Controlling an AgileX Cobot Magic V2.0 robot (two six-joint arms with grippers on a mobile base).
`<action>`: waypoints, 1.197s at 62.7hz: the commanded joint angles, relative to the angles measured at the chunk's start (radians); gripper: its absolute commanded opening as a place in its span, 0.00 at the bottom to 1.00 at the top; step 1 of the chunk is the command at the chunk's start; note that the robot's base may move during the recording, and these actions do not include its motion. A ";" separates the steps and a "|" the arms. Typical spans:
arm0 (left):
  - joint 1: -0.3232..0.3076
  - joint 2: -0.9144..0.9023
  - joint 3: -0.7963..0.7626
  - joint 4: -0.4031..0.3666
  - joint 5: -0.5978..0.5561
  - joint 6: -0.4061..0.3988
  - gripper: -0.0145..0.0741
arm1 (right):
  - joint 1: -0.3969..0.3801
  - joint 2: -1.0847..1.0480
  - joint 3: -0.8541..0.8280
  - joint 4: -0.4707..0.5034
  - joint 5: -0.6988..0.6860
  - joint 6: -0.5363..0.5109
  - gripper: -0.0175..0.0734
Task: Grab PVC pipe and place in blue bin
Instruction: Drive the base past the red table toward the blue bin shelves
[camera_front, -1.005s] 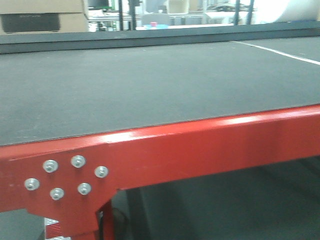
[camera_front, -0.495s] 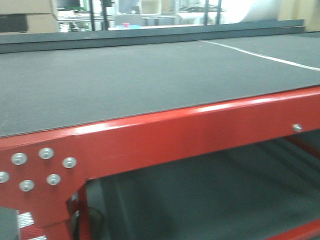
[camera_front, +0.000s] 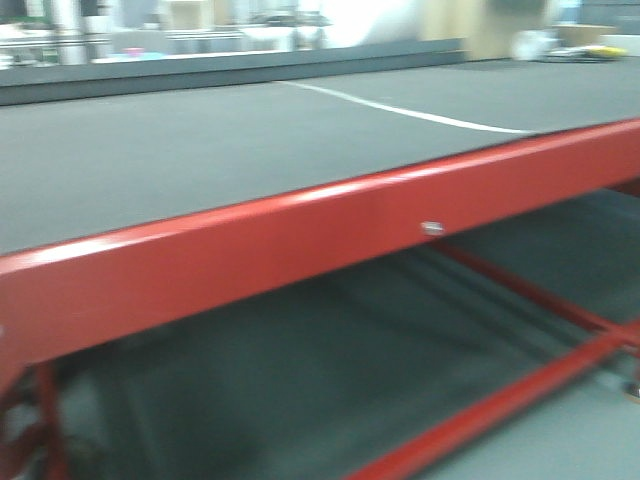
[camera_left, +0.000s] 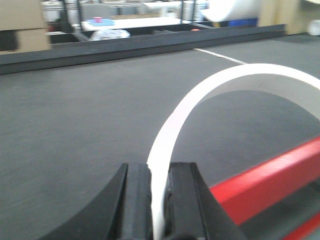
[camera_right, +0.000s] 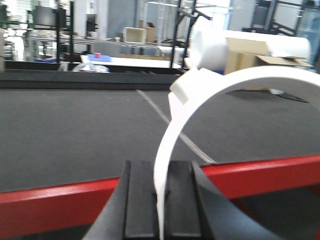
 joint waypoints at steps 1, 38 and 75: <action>0.004 -0.004 -0.001 -0.004 -0.016 -0.004 0.04 | 0.002 -0.004 0.000 -0.009 -0.033 -0.002 0.02; 0.004 -0.004 -0.001 -0.004 -0.016 -0.004 0.04 | 0.002 -0.004 0.000 -0.009 -0.033 -0.002 0.02; 0.004 -0.004 -0.001 -0.004 -0.016 -0.004 0.04 | 0.002 -0.004 0.000 -0.009 -0.033 -0.002 0.02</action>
